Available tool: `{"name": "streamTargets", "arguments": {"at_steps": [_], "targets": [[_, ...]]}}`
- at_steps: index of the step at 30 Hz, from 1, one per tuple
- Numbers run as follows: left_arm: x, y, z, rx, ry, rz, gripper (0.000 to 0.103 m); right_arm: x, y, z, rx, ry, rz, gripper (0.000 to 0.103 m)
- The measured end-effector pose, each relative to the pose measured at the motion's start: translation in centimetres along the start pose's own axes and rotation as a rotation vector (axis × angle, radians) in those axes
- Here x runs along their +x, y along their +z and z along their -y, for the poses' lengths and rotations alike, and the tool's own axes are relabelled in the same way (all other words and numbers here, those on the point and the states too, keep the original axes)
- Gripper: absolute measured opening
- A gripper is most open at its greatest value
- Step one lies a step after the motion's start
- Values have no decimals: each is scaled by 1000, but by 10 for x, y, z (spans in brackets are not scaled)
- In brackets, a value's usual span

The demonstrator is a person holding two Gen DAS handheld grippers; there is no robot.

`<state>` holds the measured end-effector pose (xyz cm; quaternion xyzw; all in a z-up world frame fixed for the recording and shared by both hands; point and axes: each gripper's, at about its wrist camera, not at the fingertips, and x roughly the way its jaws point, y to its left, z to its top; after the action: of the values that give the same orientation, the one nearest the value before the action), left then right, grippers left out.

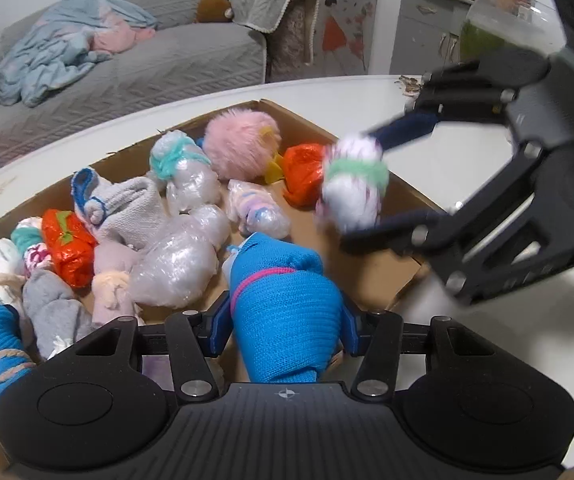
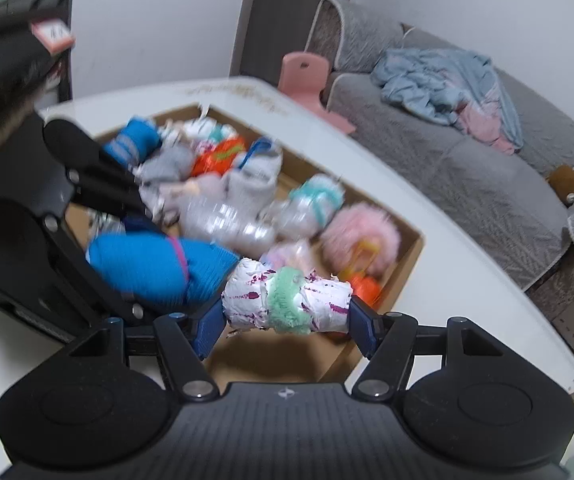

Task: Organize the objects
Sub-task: 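Carry the blue sock and white-green sock into the tray and lower them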

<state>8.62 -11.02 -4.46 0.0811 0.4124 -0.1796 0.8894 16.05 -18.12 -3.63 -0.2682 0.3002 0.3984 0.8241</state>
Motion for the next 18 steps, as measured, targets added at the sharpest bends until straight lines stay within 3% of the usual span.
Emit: {"name": "streamTargets", "arguments": {"at_steps": [7,14,18], "targets": [[-9,-13,2,48,-41,-46,58,-5,-20,-18,-32,36,-61,61],[-20,-23,20,252,-103,-109,58,-24,-28,-36,-57,140,-78,61],[-21,-15,21,270,-98,-95,58,-31,-23,-36,-95,157,-88,61]]}}
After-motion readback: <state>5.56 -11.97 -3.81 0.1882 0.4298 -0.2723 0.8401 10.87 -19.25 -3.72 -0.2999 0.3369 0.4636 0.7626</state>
